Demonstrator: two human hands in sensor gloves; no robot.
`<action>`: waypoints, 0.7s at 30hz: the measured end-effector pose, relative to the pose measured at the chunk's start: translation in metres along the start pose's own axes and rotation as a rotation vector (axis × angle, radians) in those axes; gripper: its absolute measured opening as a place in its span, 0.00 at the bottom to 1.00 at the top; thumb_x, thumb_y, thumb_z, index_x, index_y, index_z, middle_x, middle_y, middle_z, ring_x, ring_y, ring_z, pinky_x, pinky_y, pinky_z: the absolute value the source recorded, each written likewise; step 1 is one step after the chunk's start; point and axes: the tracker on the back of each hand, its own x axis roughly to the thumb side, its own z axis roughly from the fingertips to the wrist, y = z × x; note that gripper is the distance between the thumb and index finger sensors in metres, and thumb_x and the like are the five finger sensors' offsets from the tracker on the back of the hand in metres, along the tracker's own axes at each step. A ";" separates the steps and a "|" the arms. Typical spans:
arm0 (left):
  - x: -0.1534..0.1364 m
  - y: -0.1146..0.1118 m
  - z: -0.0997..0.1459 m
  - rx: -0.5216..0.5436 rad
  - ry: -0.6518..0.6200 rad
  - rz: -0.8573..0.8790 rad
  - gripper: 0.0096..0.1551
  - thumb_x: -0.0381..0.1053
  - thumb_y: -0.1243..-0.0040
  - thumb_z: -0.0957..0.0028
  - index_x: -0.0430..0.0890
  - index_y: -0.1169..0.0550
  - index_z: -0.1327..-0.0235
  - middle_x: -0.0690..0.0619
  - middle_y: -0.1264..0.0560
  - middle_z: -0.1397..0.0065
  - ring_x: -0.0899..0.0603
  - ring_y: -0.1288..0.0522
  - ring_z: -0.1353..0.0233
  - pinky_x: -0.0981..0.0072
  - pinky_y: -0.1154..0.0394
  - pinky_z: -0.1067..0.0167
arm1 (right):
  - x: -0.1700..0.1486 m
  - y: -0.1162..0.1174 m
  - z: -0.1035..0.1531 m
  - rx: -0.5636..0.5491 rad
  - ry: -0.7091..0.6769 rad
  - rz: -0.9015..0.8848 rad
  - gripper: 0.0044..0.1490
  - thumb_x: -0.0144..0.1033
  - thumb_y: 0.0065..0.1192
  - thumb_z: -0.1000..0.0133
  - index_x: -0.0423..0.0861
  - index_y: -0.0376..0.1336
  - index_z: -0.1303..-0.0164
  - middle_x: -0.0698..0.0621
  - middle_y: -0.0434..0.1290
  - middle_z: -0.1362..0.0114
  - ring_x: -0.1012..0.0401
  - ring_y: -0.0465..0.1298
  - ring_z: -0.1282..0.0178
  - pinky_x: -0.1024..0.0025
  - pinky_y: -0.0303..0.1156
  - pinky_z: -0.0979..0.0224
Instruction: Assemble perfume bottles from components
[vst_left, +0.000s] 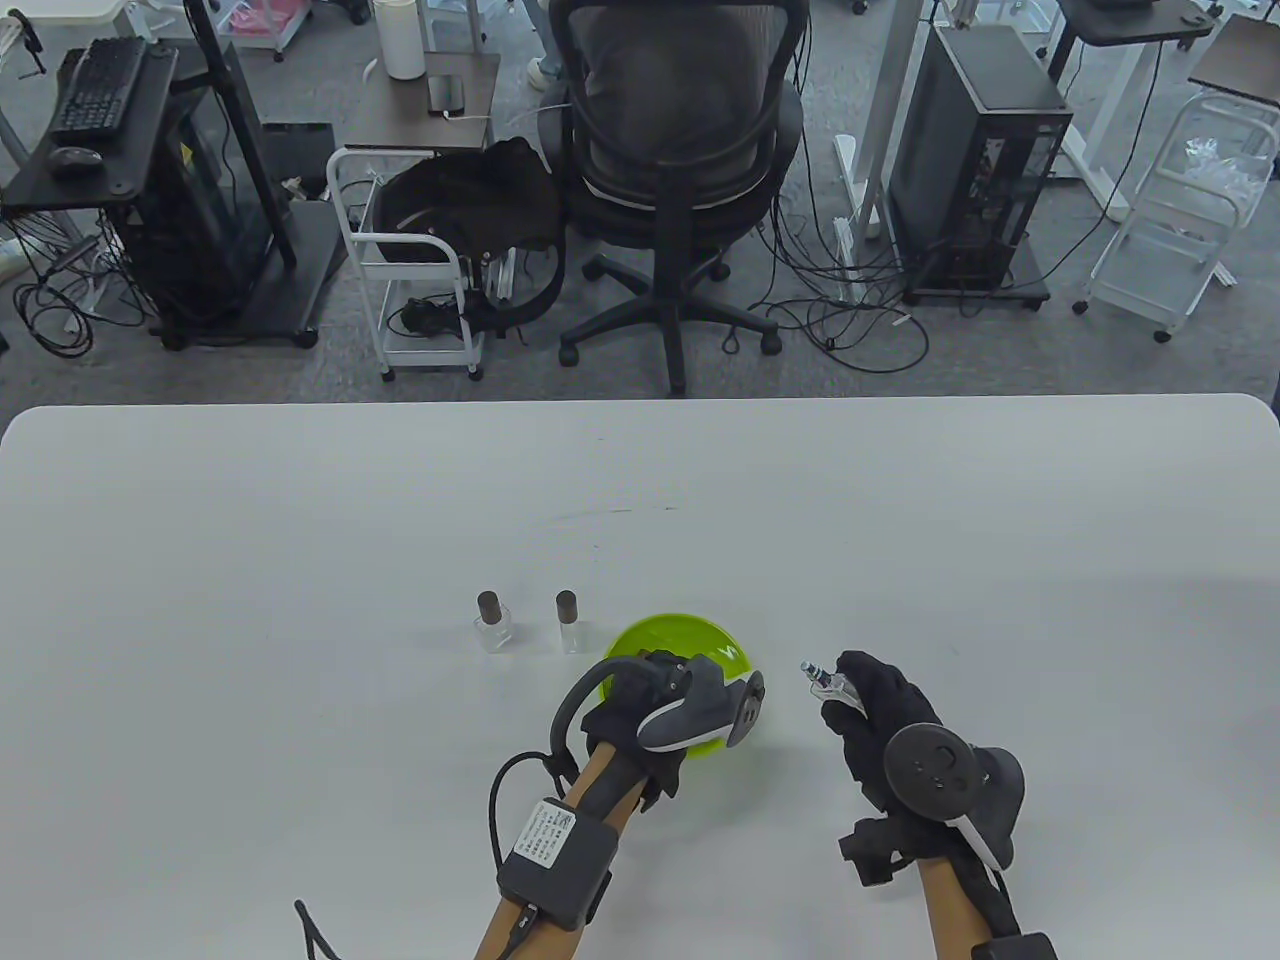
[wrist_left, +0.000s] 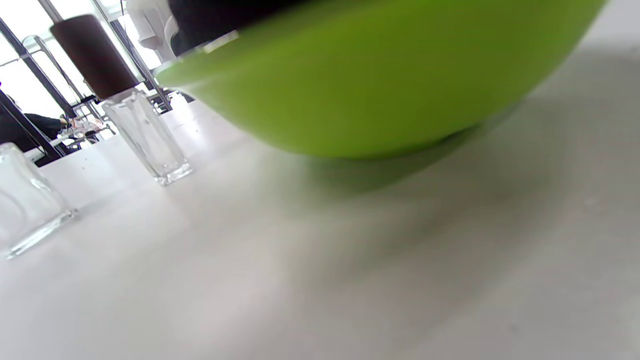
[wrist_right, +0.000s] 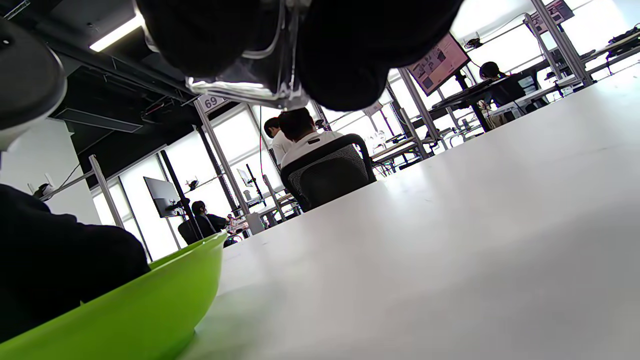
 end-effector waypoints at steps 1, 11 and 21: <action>-0.001 0.000 -0.001 -0.002 0.000 0.017 0.39 0.62 0.35 0.54 0.51 0.32 0.30 0.48 0.27 0.30 0.54 0.14 0.42 0.69 0.18 0.36 | 0.000 0.000 0.000 0.001 0.001 0.000 0.35 0.43 0.57 0.42 0.45 0.57 0.25 0.42 0.70 0.28 0.56 0.78 0.40 0.61 0.77 0.36; 0.005 0.001 -0.004 -0.007 0.008 0.023 0.39 0.61 0.35 0.53 0.49 0.32 0.30 0.43 0.28 0.28 0.54 0.14 0.40 0.70 0.17 0.36 | 0.000 0.001 0.000 0.004 0.001 -0.002 0.35 0.44 0.58 0.42 0.45 0.57 0.25 0.42 0.71 0.28 0.56 0.78 0.40 0.61 0.77 0.36; 0.013 -0.004 -0.003 0.064 0.024 -0.031 0.34 0.61 0.37 0.50 0.50 0.30 0.32 0.44 0.23 0.33 0.54 0.12 0.45 0.69 0.15 0.40 | 0.000 0.002 0.000 0.005 0.001 -0.001 0.35 0.44 0.58 0.42 0.45 0.57 0.25 0.42 0.71 0.29 0.56 0.78 0.40 0.61 0.77 0.36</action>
